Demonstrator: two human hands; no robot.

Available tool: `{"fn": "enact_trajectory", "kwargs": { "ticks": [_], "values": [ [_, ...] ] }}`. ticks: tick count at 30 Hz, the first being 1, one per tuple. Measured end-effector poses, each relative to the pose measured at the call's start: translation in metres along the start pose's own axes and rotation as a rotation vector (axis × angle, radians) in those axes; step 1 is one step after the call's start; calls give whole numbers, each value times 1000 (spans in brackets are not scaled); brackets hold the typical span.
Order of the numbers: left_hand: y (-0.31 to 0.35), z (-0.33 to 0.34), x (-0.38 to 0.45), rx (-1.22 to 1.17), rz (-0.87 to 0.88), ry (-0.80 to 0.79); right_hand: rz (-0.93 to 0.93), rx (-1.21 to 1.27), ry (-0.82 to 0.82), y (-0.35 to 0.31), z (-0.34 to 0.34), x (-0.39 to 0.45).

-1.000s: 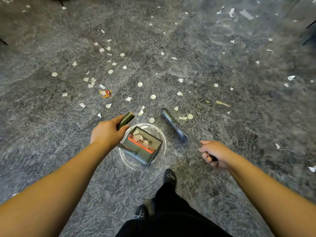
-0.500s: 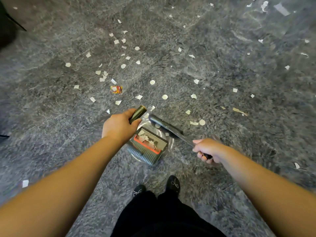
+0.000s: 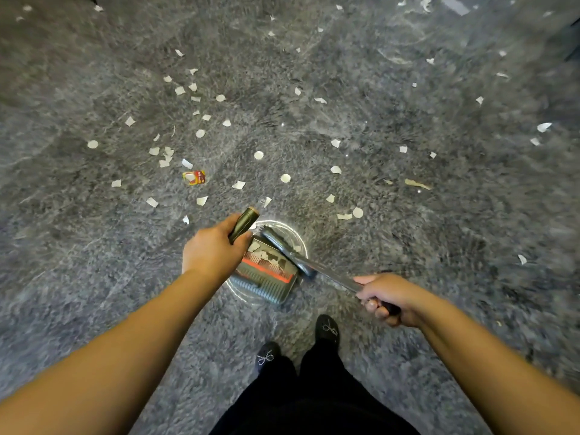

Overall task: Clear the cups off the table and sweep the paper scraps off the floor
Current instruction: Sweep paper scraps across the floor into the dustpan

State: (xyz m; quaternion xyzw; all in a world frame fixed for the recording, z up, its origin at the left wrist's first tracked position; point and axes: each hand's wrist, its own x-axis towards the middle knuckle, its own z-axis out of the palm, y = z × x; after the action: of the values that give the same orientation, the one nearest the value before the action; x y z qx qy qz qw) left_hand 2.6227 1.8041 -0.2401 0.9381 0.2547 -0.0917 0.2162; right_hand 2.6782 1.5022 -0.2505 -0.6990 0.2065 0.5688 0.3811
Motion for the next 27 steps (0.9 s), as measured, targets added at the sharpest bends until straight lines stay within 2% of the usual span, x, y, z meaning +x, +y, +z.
{"fn": "enact_trajectory", "kwargs": {
  "ticks": [7, 16, 27],
  "values": [
    [-32, -22, 0, 32, 48, -36, -47, 41, 65, 18, 11, -12],
    [-47, -33, 16, 51, 105, -84, -19, -116, 158, 10, 14, 4],
    [-45, -36, 18, 96, 140, -72, -7, -274, 14, 18, 48, -4]
  ]
}}
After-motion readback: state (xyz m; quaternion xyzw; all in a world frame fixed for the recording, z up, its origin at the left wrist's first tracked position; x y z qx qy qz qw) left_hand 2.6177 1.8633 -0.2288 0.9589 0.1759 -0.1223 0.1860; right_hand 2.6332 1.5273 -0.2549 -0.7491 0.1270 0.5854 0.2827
